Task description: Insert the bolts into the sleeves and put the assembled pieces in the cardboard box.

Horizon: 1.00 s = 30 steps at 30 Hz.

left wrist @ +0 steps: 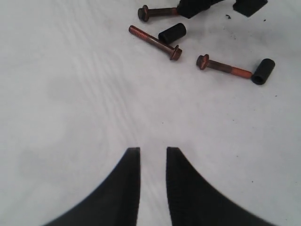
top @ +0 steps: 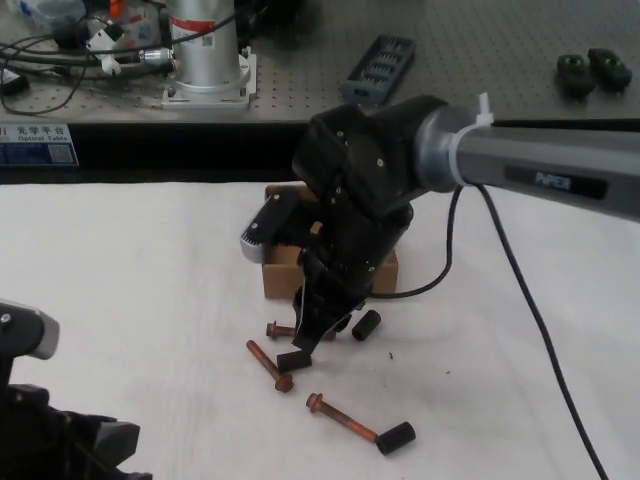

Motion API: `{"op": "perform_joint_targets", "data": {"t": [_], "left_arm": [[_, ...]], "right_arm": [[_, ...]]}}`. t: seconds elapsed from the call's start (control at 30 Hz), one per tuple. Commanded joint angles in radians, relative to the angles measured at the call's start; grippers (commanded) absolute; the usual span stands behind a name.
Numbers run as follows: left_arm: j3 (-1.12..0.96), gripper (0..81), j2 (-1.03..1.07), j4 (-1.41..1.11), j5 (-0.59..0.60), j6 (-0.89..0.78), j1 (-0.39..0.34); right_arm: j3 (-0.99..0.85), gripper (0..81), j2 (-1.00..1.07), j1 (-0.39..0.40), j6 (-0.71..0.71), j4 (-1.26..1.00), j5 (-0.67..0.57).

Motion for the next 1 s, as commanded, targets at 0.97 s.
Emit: {"op": "perform_joint_targets", "data": {"t": [0.97], "left_arm": [[-0.001,14.7,-0.070,0.080,-0.008,0.011,0.002]], "right_arm": [[-0.020,31.4,0.074,0.069,-0.262,0.031,0.131]]}}
